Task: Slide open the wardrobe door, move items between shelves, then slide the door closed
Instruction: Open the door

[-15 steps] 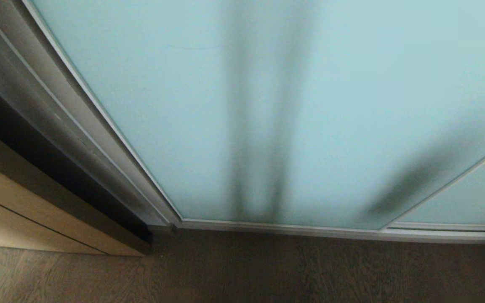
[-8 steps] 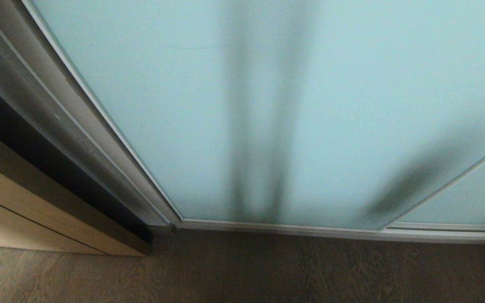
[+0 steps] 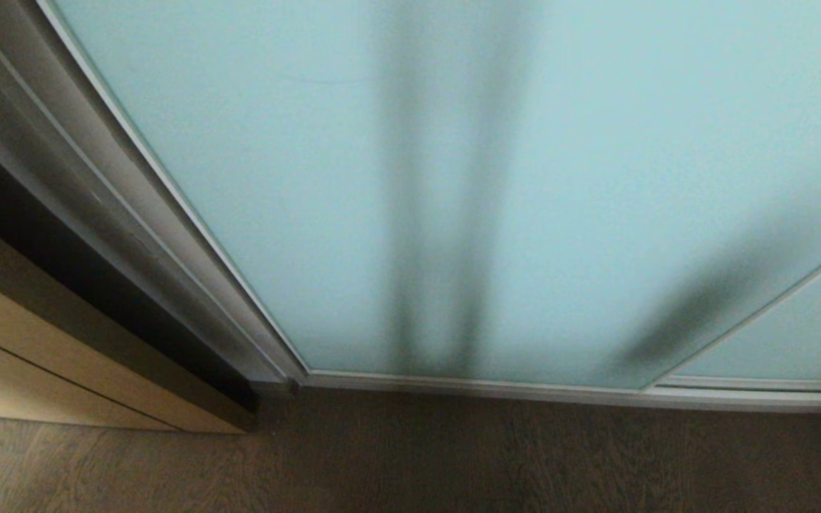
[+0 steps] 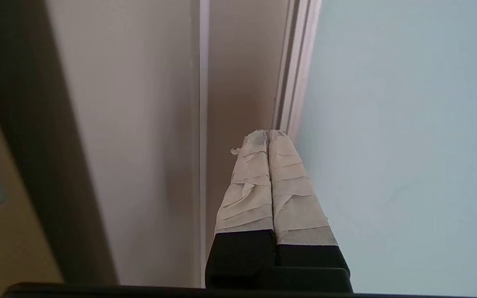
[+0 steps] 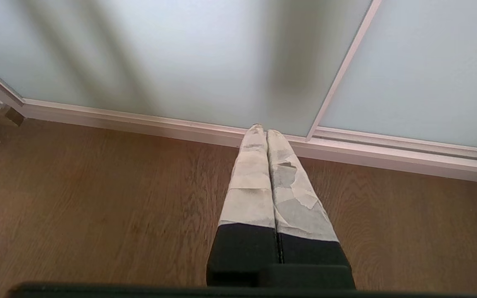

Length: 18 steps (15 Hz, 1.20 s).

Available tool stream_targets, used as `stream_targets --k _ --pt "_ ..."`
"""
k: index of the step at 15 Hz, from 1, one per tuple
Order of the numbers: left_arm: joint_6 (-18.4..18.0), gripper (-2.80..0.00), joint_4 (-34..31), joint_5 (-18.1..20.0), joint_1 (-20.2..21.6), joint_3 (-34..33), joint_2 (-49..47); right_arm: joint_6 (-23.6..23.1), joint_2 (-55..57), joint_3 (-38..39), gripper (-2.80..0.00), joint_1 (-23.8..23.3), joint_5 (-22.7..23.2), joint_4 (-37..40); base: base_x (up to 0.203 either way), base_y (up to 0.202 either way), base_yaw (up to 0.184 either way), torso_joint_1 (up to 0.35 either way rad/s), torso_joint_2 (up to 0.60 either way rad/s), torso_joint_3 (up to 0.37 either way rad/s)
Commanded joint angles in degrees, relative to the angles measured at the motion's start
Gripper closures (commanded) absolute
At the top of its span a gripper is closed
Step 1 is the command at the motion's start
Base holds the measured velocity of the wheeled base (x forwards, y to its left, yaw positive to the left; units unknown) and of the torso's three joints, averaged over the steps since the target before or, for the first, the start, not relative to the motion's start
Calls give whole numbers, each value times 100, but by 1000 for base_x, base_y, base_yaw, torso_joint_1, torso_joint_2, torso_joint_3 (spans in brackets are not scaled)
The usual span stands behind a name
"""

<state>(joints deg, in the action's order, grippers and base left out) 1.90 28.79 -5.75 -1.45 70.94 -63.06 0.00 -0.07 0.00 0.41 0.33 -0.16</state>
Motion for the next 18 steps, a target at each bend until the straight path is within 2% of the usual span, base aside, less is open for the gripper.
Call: stream_targets --k 1,18 --pt "17 0 35 2 -4 152 -245 0 -1 0 0 2 2 -2 0 0 0 0 0 0" --pt "98 0 66 116 -47 788 -954 0 -1 0 0 2 2 -2 0 0 0 0 0 0"
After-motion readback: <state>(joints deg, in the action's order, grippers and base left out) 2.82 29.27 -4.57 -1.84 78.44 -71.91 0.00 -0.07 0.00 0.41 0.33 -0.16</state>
